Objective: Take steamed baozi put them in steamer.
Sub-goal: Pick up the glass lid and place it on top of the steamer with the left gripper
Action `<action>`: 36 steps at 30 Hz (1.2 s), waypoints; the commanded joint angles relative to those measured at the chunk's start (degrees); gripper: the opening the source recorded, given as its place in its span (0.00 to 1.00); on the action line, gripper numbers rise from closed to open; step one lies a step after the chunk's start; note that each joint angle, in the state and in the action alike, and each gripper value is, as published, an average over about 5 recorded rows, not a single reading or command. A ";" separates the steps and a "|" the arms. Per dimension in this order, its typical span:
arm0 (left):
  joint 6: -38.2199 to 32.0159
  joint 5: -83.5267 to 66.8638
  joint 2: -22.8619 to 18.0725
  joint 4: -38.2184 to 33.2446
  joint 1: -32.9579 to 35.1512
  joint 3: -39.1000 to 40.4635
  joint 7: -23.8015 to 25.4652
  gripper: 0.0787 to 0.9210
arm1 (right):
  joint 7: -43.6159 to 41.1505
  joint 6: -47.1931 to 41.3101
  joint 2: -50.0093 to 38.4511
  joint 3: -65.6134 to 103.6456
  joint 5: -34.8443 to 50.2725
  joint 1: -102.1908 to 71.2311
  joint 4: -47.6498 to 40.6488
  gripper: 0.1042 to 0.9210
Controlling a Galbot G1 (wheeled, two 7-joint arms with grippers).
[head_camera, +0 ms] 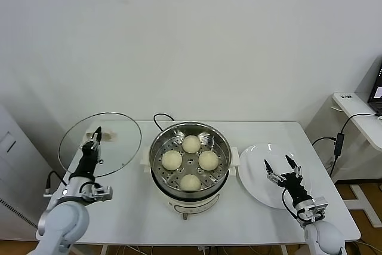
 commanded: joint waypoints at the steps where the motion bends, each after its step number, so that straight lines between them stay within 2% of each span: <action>1: 21.29 4.65 1.97 -10.06 -4.62 16.00 11.88 0.03 | 0.01 0.02 -0.63 0.15 0.17 -0.04 0.05 0.88; 7: 25.15 9.86 -2.75 -9.93 -9.15 23.71 14.73 0.03 | 0.05 0.00 -0.63 0.34 0.18 -0.15 0.18 0.88; 15: 25.63 16.43 -9.48 -6.20 -12.53 30.44 15.47 0.03 | 0.00 -0.04 -0.69 0.87 0.21 -0.40 0.08 0.88; 26: 25.01 22.36 -16.40 -1.13 -13.20 34.74 15.37 0.03 | -0.07 -0.09 -0.49 0.77 0.01 -0.32 -0.21 0.88; 36: 24.45 24.33 -20.29 2.16 -13.62 37.02 14.96 0.03 | -0.16 -0.07 -0.45 0.47 -0.34 -0.10 -0.62 0.88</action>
